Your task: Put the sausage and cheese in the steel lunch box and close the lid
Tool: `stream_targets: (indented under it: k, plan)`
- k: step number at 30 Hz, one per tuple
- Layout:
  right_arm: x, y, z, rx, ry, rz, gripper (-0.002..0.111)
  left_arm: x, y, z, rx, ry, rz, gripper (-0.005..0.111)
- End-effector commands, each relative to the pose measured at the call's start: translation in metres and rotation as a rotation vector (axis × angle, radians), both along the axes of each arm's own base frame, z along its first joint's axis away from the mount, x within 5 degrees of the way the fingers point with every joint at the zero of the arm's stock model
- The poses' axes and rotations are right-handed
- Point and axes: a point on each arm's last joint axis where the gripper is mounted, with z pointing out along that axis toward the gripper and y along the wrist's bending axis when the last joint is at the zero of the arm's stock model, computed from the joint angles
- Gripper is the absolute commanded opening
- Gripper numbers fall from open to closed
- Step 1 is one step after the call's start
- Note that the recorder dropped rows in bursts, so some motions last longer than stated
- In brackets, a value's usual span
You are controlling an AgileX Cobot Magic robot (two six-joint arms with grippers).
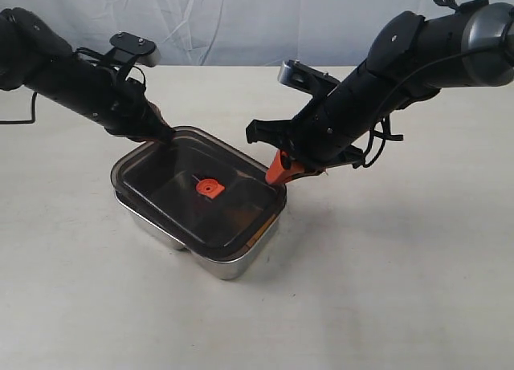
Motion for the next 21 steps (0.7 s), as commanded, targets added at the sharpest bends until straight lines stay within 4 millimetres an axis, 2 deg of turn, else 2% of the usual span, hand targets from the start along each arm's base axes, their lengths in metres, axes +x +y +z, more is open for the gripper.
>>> stream_targets:
  k: [1, 6, 9, 11, 13, 18, 21]
  plan:
    - [0.0, 0.0, 0.001, 0.005, -0.005, 0.02, 0.0, -0.006, -0.002, -0.005, 0.005, 0.052, -0.024, 0.0]
    - [0.0, 0.0, 0.001, 0.005, -0.009, 0.026, 0.0, 0.0, 0.0, 0.003, -0.007, -0.011, 0.027, 0.0]
    - [0.0, 0.0, 0.001, 0.005, -0.016, 0.037, 0.0, 0.003, 0.002, 0.028, -0.062, -0.133, 0.055, 0.0]
    - [0.0, 0.0, 0.001, 0.005, -0.016, 0.039, 0.0, 0.007, 0.004, 0.034, -0.044, -0.199, 0.074, 0.0]
    - [-0.002, 0.0, 0.001, 0.004, -0.005, 0.049, 0.0, 0.011, 0.01, 0.03, -0.013, -0.22, 0.094, 0.0]
    - [-0.002, 0.0, 0.001, 0.004, 0.001, 0.056, 0.0, 0.015, 0.009, -0.003, 0.017, -0.132, 0.069, 0.0]
    - [-0.003, 0.0, 0.001, 0.004, 0.003, 0.057, 0.0, 0.011, 0.007, -0.006, -0.004, -0.089, 0.044, 0.0]
